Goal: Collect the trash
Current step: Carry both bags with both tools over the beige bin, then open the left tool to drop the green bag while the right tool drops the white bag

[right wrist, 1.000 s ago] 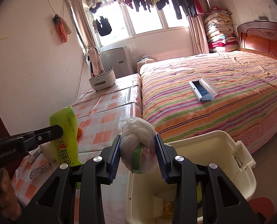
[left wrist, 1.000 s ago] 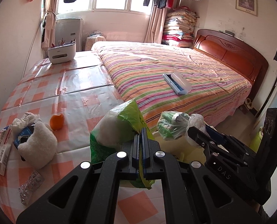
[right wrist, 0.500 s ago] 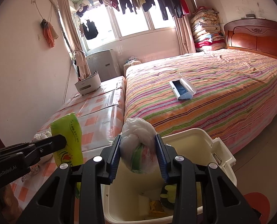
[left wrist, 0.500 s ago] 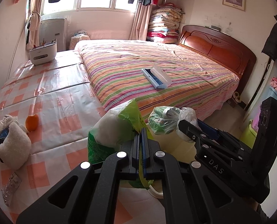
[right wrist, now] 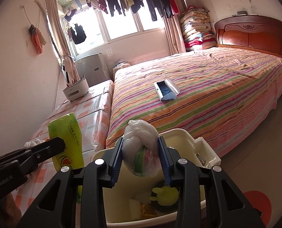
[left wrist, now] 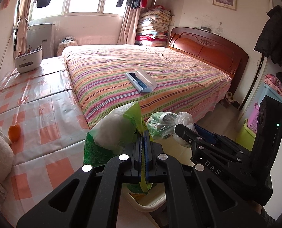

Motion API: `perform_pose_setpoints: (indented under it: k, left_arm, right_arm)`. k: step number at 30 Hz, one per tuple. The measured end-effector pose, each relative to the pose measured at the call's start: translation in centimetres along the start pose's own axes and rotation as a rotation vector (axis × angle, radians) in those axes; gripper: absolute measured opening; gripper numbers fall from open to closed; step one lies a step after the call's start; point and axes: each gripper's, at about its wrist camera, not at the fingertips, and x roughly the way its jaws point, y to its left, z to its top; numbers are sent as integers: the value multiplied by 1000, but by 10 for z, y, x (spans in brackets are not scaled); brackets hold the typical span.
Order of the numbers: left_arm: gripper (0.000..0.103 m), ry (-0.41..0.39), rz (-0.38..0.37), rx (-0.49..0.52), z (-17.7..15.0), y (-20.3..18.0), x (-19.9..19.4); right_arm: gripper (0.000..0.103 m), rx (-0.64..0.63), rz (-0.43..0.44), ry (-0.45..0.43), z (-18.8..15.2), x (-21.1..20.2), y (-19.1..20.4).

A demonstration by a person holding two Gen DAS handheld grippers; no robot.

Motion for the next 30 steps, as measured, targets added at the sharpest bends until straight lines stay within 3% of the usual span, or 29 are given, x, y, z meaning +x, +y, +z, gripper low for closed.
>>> perform_pose_setpoints:
  k: [13, 15, 16, 17, 19, 21, 28, 30]
  left_arm:
    - [3, 62, -58, 22, -4, -4, 17]
    - [9, 56, -49, 38, -3, -6, 16]
    - [22, 47, -40, 47, -3, -7, 14]
    - [52, 35, -30, 54, -3, -8, 12]
    - [87, -20, 2, 59, -2, -11, 4]
    - [86, -65, 22, 80, -1, -14, -5]
    - [87, -70, 74, 65, 7, -3, -12]
    - [87, -70, 82, 39, 8, 3, -15]
  right_arm:
    - [35, 21, -21, -1, -1, 1, -4]
    - [36, 26, -22, -4, 0, 1, -5]
    - [37, 28, -24, -7, 0, 0, -6]
    - [38, 32, -24, -9, -1, 1, -6]
    - [38, 38, -28, -10, 0, 1, -7]
    - [38, 45, -27, -12, -1, 1, -9]
    - [38, 57, -26, -36, 1, -4, -13]
    - [44, 61, -29, -46, 2, -5, -13]
